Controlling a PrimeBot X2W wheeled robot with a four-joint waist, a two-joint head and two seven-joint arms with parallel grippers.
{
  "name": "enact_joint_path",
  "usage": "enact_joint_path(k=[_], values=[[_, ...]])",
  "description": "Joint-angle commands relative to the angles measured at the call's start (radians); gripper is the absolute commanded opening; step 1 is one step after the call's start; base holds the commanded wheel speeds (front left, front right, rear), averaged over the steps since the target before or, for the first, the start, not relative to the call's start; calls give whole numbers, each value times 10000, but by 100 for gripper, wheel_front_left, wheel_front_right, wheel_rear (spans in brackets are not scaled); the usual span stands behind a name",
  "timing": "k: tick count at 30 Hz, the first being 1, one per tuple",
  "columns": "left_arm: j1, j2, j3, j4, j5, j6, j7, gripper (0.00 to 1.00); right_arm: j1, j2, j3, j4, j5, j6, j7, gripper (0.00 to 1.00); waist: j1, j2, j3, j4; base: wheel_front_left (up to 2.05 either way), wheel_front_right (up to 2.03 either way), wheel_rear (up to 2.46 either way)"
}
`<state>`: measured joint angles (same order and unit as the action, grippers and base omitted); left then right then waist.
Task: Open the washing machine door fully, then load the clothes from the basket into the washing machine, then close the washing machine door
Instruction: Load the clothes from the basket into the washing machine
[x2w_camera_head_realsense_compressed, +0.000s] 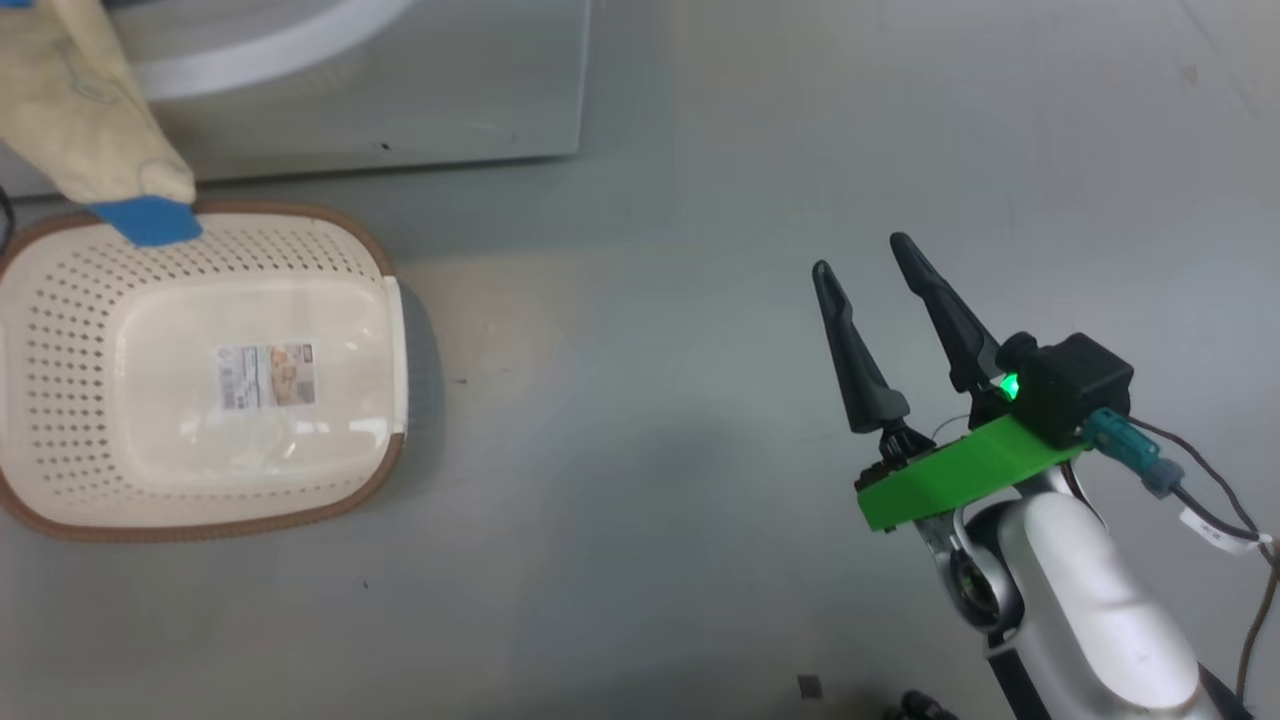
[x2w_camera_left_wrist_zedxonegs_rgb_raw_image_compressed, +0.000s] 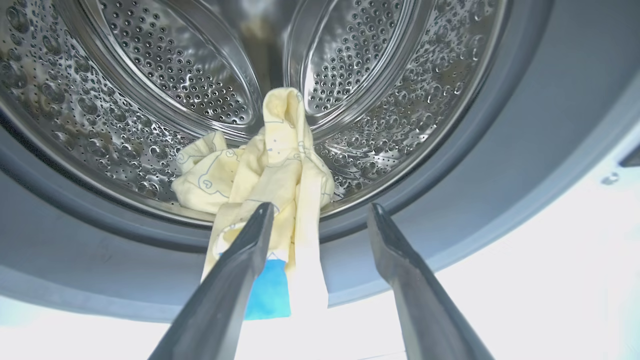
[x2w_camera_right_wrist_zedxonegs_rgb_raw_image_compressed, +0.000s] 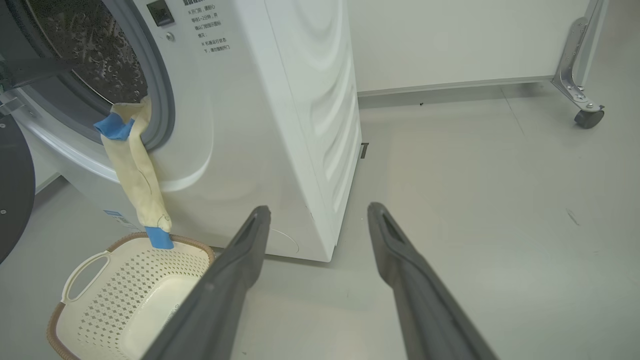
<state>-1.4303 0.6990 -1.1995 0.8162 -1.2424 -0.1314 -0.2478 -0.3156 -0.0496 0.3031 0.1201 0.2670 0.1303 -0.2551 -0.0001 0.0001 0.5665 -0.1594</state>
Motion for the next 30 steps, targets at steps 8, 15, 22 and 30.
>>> enact_joint_path(k=[8, 15, 22, 30], values=[[2612, -13, 2237, -1050, 676, 156, -136, 100, 890, -6, -411, 200, -353, 4, -67, 100, 1, -1, -2768, 1126, 0, 0, 0], [5425, -146, 4136, -2540, 1745, 911, -138, 100, 1477, -6, -615, 460, -424, 4, -67, 100, 1, -1, -4106, 1475, 0, 0, 0], [7814, -282, 5592, -3925, 2639, 1621, -138, 100, 1955, -6, -639, 595, -346, 4, -67, 100, 1, -1, -4969, 1625, 0, 0, 0], [10301, -730, 7104, -5456, 3750, 2246, -139, 100, 2248, -6, -688, 608, -298, 4, -67, 100, 1, -1, -5457, 1718, 0, 0, 0]])
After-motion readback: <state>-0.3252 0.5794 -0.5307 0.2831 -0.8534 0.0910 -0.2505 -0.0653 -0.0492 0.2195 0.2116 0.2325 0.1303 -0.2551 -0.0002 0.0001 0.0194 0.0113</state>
